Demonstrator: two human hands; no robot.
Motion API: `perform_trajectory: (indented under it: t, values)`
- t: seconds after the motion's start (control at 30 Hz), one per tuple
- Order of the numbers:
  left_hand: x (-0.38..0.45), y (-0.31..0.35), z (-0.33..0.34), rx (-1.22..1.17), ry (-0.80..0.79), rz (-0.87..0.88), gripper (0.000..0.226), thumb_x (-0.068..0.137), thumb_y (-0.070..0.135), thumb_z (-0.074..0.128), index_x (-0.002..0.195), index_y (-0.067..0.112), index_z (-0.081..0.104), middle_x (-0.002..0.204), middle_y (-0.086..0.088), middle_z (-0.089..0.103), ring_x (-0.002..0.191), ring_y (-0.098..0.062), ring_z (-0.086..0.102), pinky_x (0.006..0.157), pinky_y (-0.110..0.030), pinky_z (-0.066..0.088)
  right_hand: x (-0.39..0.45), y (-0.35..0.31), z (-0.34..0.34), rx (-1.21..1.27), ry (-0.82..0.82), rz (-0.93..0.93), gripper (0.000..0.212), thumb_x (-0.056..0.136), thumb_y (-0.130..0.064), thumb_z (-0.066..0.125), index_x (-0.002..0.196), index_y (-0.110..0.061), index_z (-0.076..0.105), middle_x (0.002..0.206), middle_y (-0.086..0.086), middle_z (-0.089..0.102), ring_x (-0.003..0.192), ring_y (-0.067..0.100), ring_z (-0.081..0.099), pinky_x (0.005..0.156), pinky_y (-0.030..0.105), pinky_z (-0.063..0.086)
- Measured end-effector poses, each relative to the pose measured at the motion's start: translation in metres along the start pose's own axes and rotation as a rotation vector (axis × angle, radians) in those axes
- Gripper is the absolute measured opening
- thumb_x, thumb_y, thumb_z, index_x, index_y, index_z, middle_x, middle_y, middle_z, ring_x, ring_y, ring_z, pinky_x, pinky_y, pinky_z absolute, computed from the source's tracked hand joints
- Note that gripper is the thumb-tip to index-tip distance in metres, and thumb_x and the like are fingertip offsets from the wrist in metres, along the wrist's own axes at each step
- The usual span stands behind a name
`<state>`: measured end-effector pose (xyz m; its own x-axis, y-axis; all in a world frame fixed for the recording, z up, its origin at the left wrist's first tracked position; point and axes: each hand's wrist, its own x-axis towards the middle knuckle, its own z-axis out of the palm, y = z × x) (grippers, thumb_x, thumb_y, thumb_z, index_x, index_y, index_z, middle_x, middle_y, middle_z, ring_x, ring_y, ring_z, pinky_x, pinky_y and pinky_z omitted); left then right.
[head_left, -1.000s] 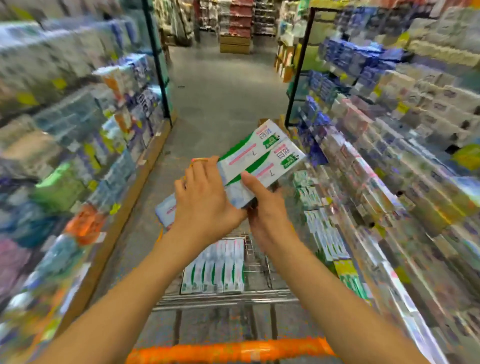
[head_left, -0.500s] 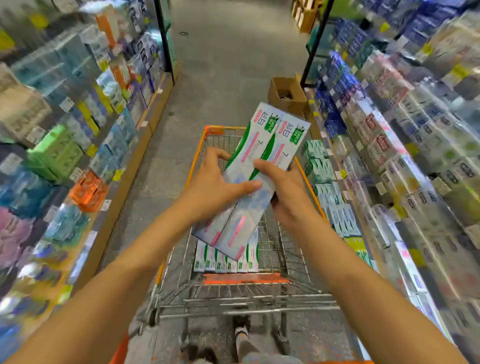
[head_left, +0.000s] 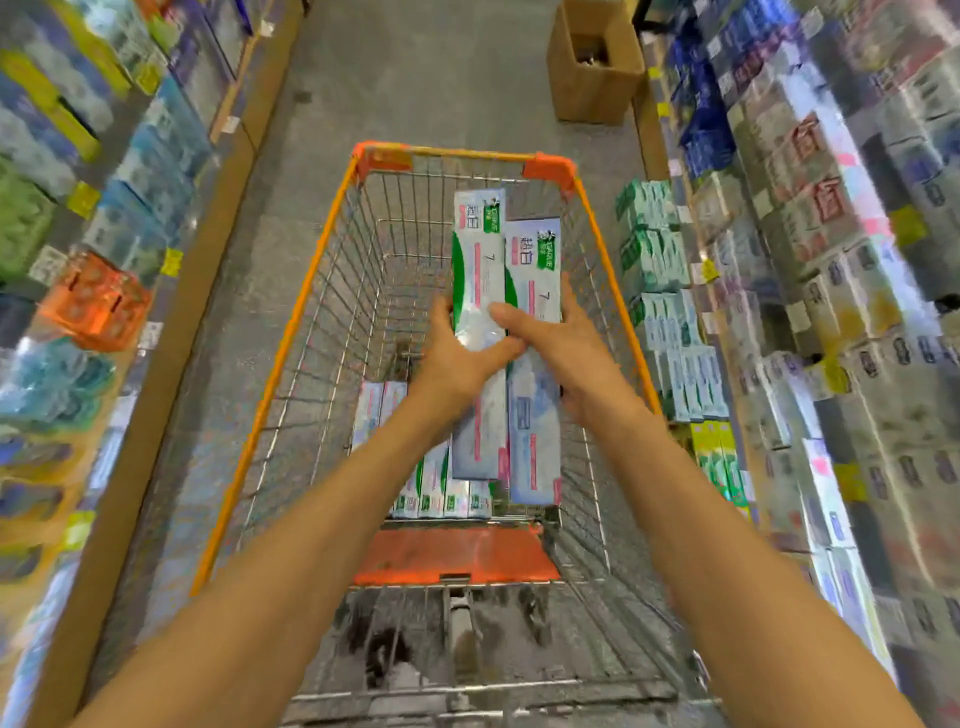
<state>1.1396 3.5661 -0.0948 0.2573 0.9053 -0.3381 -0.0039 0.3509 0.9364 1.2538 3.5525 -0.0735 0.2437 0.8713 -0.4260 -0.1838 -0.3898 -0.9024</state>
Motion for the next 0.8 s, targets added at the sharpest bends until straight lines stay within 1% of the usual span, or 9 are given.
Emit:
perform_trajectory:
  t: [0.07, 0.2, 0.3, 0.37, 0.43, 0.53, 0.63, 0.73, 0.8]
  values:
    - [0.018, -0.017, -0.002, 0.049, 0.000, -0.028, 0.062, 0.082, 0.005, 0.070, 0.129, 0.016, 0.032, 0.106, 0.010, 0.060, 0.087, 0.004, 0.062, 0.078, -0.020, 0.054, 0.024, 0.020, -0.007, -0.006, 0.010, 0.030, 0.051, 0.077, -0.014, 0.076, 0.124, -0.020, 0.056, 0.110, 0.001, 0.069, 0.095, 0.019, 0.069, 0.084, 0.038, 0.057]
    - [0.043, -0.059, -0.019, 0.122, 0.100, -0.138, 0.074, 0.081, 0.014, 0.072, 0.140, 0.014, 0.027, 0.118, 0.001, 0.056, 0.099, -0.011, 0.059, 0.081, -0.022, 0.049, 0.072, 0.071, -0.026, -0.069, 0.012, 0.108, 0.066, 0.075, -0.023, 0.079, 0.134, -0.018, 0.050, 0.115, 0.000, 0.068, 0.098, 0.018, 0.068, 0.081, 0.033, 0.058]
    - [0.058, -0.090, -0.039, 0.136, 0.229, -0.211, 0.075, 0.082, 0.015, 0.071, 0.140, 0.013, 0.025, 0.112, 0.001, 0.051, 0.089, -0.009, 0.054, 0.074, -0.018, 0.043, 0.104, 0.120, -0.044, -0.106, 0.114, 0.199, 0.056, 0.075, -0.023, 0.078, 0.126, -0.017, 0.055, 0.108, -0.002, 0.069, 0.090, 0.013, 0.067, 0.073, 0.023, 0.057]
    - [0.069, -0.107, -0.051, 0.153, 0.258, -0.217, 0.074, 0.081, 0.016, 0.072, 0.140, 0.014, 0.026, 0.114, -0.001, 0.053, 0.084, -0.006, 0.054, 0.067, -0.014, 0.043, 0.119, 0.155, -0.053, -0.100, 0.165, 0.271, 0.065, 0.073, -0.026, 0.080, 0.131, -0.017, 0.053, 0.111, 0.001, 0.068, 0.093, 0.016, 0.066, 0.082, 0.032, 0.056]
    - [0.080, -0.121, -0.058, 0.197, 0.240, -0.212, 0.077, 0.081, 0.021, 0.072, 0.141, 0.018, 0.025, 0.117, 0.001, 0.054, 0.090, -0.010, 0.056, 0.073, -0.018, 0.044, 0.134, 0.184, -0.057, -0.130, 0.175, 0.299, 0.076, 0.073, -0.029, 0.080, 0.140, -0.018, 0.044, 0.119, 0.001, 0.065, 0.096, 0.016, 0.064, 0.086, 0.034, 0.052]
    - [0.093, -0.139, -0.062, 0.218, 0.192, -0.198, 0.078, 0.081, 0.022, 0.072, 0.143, 0.020, 0.024, 0.126, -0.002, 0.053, 0.106, -0.019, 0.056, 0.089, -0.032, 0.047, 0.152, 0.219, -0.059, -0.160, 0.184, 0.339, 0.075, 0.079, -0.026, 0.075, 0.143, -0.016, 0.037, 0.120, -0.001, 0.060, 0.097, 0.017, 0.058, 0.085, 0.029, 0.046]
    - [0.103, -0.153, -0.061, 0.250, 0.179, -0.192, 0.077, 0.080, 0.022, 0.074, 0.141, 0.019, 0.028, 0.124, -0.001, 0.055, 0.107, -0.019, 0.057, 0.094, -0.036, 0.047, 0.169, 0.249, -0.061, -0.218, 0.167, 0.405, 0.074, 0.078, -0.027, 0.076, 0.141, -0.014, 0.039, 0.124, 0.003, 0.059, 0.106, 0.023, 0.058, 0.091, 0.034, 0.047]
    - [0.109, -0.169, -0.059, 0.255, 0.170, -0.204, 0.076, 0.080, 0.020, 0.073, 0.141, 0.023, 0.027, 0.116, 0.005, 0.053, 0.101, -0.012, 0.055, 0.087, -0.026, 0.045, 0.177, 0.274, -0.065, -0.238, 0.146, 0.439, 0.054, 0.083, -0.015, 0.071, 0.131, -0.010, 0.047, 0.113, 0.004, 0.059, 0.097, 0.023, 0.056, 0.086, 0.029, 0.044]
    - [0.109, -0.178, -0.058, 0.259, 0.168, -0.217, 0.077, 0.080, 0.020, 0.073, 0.141, 0.023, 0.027, 0.108, 0.012, 0.054, 0.090, -0.003, 0.056, 0.076, -0.012, 0.043, 0.179, 0.287, -0.069, -0.259, 0.157, 0.470, 0.052, 0.082, -0.016, 0.072, 0.129, -0.011, 0.049, 0.114, 0.006, 0.061, 0.097, 0.024, 0.057, 0.087, 0.030, 0.045]
